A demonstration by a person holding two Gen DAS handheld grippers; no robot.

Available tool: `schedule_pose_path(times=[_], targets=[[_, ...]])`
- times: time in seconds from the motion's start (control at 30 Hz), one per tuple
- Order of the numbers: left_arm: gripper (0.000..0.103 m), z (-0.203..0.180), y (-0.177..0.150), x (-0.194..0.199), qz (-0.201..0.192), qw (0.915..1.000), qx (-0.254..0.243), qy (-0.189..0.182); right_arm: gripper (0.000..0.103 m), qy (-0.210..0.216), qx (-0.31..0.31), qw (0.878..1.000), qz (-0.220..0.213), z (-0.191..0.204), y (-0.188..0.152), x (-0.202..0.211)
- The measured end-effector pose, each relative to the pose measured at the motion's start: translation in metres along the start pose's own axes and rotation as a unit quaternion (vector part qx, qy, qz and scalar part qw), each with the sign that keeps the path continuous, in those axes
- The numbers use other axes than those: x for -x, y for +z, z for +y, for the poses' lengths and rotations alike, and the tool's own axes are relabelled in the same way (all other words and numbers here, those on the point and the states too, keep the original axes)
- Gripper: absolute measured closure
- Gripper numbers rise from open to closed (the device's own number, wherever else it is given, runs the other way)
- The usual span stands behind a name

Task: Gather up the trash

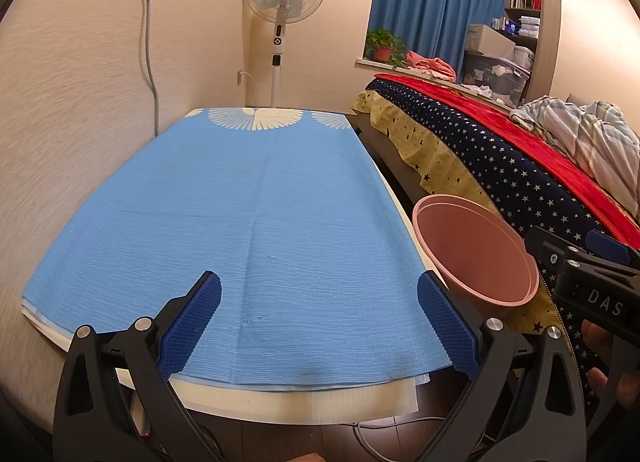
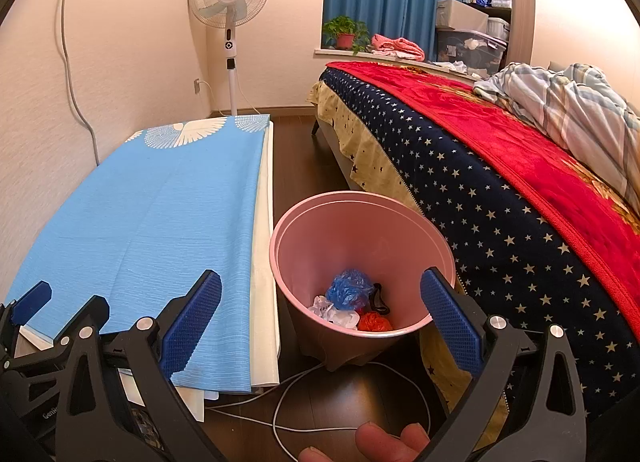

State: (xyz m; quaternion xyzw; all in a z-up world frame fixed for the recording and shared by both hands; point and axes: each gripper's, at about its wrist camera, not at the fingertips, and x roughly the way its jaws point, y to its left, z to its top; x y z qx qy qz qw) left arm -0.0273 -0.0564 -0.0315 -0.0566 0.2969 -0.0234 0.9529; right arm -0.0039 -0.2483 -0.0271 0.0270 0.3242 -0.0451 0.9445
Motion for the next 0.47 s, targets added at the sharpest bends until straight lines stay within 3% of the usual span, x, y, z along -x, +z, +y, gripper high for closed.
schedule_pose_path(times=[0.47], targets=[[0.008, -0.0022, -0.0008, -0.0019, 0.003, 0.9999, -0.008, -0.007, 0.005, 0.0, 0.0, 1.0, 0.001, 0.0001, 0.0004, 0.0]])
